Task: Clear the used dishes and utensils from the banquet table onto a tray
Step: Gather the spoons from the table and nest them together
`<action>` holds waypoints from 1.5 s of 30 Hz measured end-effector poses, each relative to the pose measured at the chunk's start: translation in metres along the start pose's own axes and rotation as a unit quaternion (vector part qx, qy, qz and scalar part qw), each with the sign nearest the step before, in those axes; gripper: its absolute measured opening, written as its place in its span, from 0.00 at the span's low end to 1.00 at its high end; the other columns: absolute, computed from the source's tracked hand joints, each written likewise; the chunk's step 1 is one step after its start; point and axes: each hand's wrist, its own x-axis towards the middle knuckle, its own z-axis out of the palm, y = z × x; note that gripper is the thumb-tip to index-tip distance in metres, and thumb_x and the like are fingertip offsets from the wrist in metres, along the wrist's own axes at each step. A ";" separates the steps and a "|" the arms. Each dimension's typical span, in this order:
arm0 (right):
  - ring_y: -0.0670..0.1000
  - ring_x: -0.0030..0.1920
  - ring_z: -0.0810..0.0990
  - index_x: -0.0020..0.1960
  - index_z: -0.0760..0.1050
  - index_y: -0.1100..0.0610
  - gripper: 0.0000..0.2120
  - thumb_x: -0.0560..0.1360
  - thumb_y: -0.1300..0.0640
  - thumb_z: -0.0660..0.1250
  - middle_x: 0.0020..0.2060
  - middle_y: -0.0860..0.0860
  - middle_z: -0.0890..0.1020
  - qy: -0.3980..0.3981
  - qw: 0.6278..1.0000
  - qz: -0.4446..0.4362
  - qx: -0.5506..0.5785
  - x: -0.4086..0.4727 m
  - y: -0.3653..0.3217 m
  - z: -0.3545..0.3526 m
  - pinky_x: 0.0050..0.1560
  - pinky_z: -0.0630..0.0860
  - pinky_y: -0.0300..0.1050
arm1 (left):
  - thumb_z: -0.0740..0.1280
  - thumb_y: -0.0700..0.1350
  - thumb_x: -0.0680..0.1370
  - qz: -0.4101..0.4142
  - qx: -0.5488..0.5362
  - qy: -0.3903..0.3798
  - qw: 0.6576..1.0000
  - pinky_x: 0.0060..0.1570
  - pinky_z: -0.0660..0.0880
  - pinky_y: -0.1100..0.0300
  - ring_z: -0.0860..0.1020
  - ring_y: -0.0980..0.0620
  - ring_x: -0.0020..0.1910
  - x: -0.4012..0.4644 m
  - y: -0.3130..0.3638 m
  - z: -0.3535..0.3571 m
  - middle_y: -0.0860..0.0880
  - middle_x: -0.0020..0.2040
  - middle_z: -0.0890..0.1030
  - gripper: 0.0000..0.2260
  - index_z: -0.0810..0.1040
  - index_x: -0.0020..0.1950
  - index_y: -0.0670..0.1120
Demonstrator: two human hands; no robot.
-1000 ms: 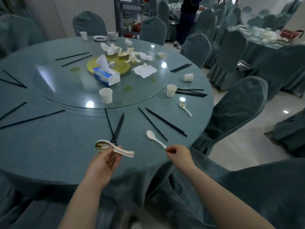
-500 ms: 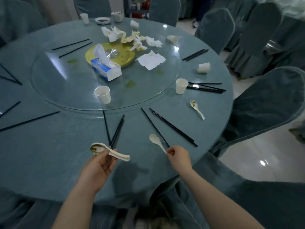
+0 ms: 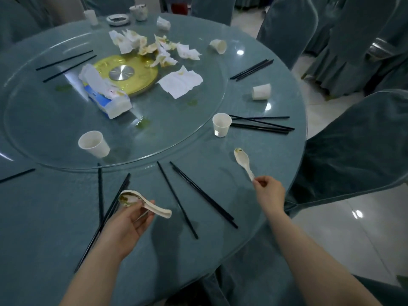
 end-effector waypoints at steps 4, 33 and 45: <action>0.45 0.35 0.76 0.45 0.82 0.54 0.05 0.75 0.58 0.67 0.34 0.45 0.79 -0.014 1.000 0.010 -0.018 0.041 -0.002 0.004 0.35 0.69 0.40 | 0.61 0.39 0.80 0.002 0.013 0.027 1.000 0.33 0.80 0.62 0.83 0.49 0.43 0.006 -0.004 0.005 0.46 0.41 0.86 0.07 0.74 0.57 0.43; 0.45 0.38 0.81 0.36 0.80 0.45 0.07 0.71 0.54 0.72 0.34 0.41 0.83 -0.040 0.995 -0.090 0.019 -0.128 -0.063 -0.065 0.34 0.73 0.36 | 0.60 0.38 0.80 0.048 0.115 -0.117 0.985 0.28 0.77 0.65 0.79 0.49 0.40 -0.077 0.014 0.018 0.42 0.43 0.85 0.04 0.74 0.50 0.40; 0.39 0.31 0.78 0.38 0.83 0.47 0.04 0.71 0.53 0.72 0.33 0.42 0.83 0.017 0.993 -0.096 0.073 -0.278 -0.037 -0.148 0.33 0.73 0.35 | 0.62 0.39 0.80 0.077 0.177 -0.259 0.946 0.33 0.79 0.61 0.83 0.50 0.36 -0.157 -0.044 0.050 0.41 0.44 0.85 0.04 0.75 0.52 0.41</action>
